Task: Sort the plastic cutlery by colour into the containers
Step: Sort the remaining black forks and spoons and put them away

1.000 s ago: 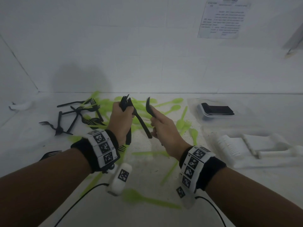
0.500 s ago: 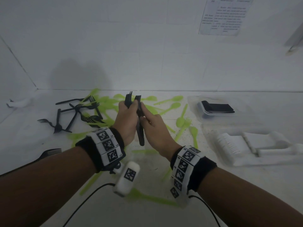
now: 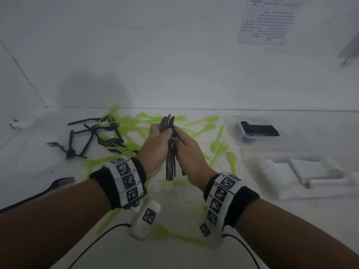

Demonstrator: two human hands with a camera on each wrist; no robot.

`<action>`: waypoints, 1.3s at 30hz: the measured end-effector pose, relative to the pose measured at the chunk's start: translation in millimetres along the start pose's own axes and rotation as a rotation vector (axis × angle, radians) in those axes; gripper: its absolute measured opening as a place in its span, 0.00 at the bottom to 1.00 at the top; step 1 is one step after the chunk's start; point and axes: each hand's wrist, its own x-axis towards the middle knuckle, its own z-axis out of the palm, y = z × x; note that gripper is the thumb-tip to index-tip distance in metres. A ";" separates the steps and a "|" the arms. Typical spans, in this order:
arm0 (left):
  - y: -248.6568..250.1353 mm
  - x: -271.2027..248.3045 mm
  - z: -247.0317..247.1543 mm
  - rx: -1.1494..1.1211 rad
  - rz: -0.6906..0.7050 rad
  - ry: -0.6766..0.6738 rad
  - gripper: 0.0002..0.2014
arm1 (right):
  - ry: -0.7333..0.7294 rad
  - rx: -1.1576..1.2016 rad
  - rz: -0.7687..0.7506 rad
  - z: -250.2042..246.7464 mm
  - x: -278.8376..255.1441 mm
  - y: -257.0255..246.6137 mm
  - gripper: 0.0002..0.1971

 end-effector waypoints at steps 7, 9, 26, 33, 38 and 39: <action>2.4 3.5 -11.8 -0.101 0.009 0.106 0.09 | 0.015 0.069 -0.056 7.0 -3.7 -3.9 0.22; 2.4 5.9 -15.1 -0.090 0.022 0.132 0.08 | 0.009 0.057 -0.125 15.6 -1.9 -3.8 0.23; 16.1 10.6 -56.6 -0.157 -0.005 0.039 0.08 | -0.232 0.094 -0.035 62.2 -3.5 -23.4 0.19; 21.4 8.5 -66.8 -0.202 0.049 0.110 0.07 | -0.135 0.259 0.167 72.2 -10.2 -14.9 0.17; 23.8 10.6 -76.5 -0.149 0.058 0.016 0.07 | -0.245 0.113 0.229 64.0 -14.5 -13.7 0.22; 24.0 12.4 -81.4 -0.091 0.083 -0.009 0.08 | -0.212 0.061 0.194 57.9 -13.4 -14.3 0.21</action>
